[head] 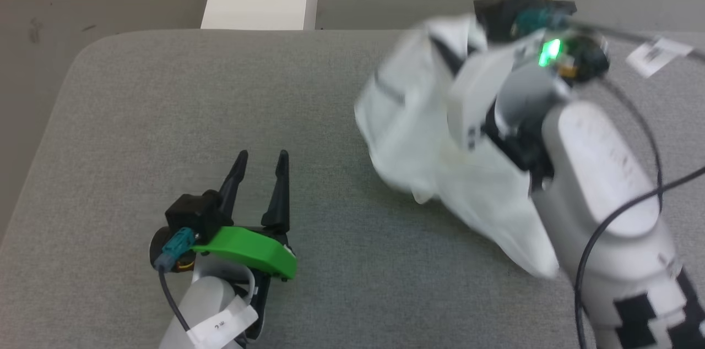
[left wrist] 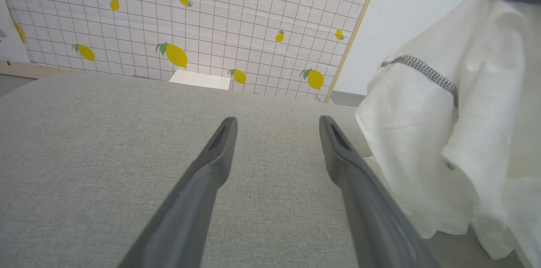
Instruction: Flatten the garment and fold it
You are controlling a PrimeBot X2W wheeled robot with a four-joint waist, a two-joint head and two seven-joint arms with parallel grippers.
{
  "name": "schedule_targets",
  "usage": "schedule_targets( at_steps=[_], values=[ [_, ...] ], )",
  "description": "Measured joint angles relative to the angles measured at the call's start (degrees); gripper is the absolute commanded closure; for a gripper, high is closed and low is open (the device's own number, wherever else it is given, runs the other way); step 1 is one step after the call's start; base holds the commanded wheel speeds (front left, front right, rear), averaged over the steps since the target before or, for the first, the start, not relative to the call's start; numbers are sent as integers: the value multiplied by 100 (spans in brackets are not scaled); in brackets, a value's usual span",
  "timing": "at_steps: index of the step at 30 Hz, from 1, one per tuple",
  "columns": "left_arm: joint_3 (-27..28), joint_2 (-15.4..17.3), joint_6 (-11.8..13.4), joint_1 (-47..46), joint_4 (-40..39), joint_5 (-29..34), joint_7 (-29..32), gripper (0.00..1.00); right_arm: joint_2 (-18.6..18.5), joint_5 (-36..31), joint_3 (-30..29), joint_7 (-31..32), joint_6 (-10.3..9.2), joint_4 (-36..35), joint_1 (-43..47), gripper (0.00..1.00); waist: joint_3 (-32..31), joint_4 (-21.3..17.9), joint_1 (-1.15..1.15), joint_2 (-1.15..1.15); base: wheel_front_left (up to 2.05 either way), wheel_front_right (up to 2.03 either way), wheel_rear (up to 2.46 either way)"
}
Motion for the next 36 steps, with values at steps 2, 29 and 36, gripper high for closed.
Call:
schedule_targets(
  at_steps=[2,29,36],
  values=[
    [69,0,2,31,-46,1,0,0,0,12,36,-372,0,-1,-406,100,-49,6,0,0,0,0,0],
    [263,0,12,497,-168,29,-4,0,-310,-1227,-3162,189,1,-558,3236,81,-367,117,0,0,0,0,0],
    [136,-1,-11,463,-168,79,-4,0,-9,-1215,-3655,-21,1,-1689,3999,0,-298,-69,0,0,0,0,0]
  ],
)
